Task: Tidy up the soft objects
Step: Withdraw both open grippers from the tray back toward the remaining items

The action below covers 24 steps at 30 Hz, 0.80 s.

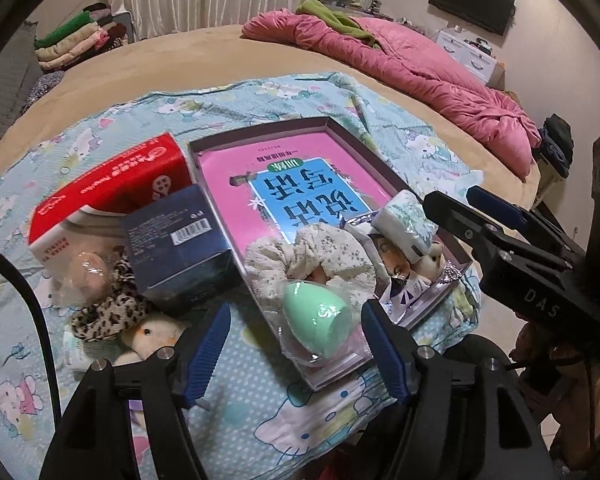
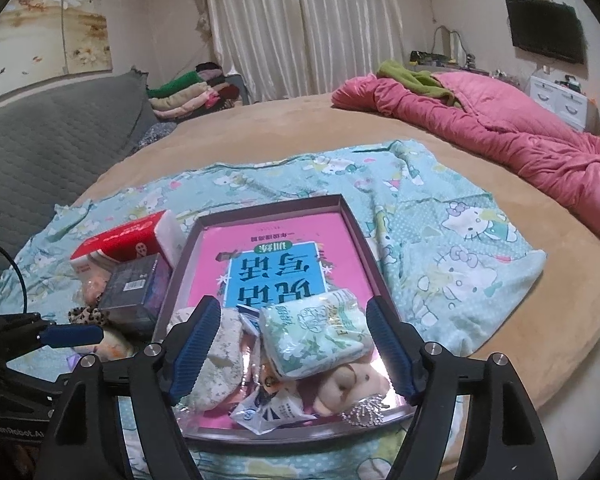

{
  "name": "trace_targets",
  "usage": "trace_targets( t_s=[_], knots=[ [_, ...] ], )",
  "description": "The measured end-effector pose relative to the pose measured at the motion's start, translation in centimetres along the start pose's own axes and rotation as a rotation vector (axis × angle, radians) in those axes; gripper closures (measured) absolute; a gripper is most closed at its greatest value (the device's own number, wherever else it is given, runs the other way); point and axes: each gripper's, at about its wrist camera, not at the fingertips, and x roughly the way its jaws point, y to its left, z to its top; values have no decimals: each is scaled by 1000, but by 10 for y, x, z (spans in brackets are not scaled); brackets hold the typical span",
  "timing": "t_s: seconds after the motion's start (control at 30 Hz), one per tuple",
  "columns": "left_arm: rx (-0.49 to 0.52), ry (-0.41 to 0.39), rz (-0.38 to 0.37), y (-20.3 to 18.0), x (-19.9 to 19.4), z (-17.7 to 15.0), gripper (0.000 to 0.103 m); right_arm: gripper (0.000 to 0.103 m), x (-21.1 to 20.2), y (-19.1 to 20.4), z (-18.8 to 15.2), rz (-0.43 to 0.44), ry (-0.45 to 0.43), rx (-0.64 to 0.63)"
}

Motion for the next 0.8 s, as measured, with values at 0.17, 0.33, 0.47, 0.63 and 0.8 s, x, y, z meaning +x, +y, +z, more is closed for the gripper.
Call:
trace_targets(
  t_s=[0.17,0.33,0.47,0.63,0.8],
  knots=[
    [-13,-31,8,6,-16,2,35,26,-5,10,3,7,-8,-20],
    [-23,-54,20,13,-29,2,34,25,-15,21,8,17,-29,-30],
    [-27,-69,25,14,-39,1,33,25,-22,27,11,25,-43,-37],
    [-33,-87,31,19,-51,1,31,25,-30,37,15,34,-49,-41],
    [-46,-108,41,27,-63,1,30,24,-39,48,20,43,-63,-53]
  ],
)
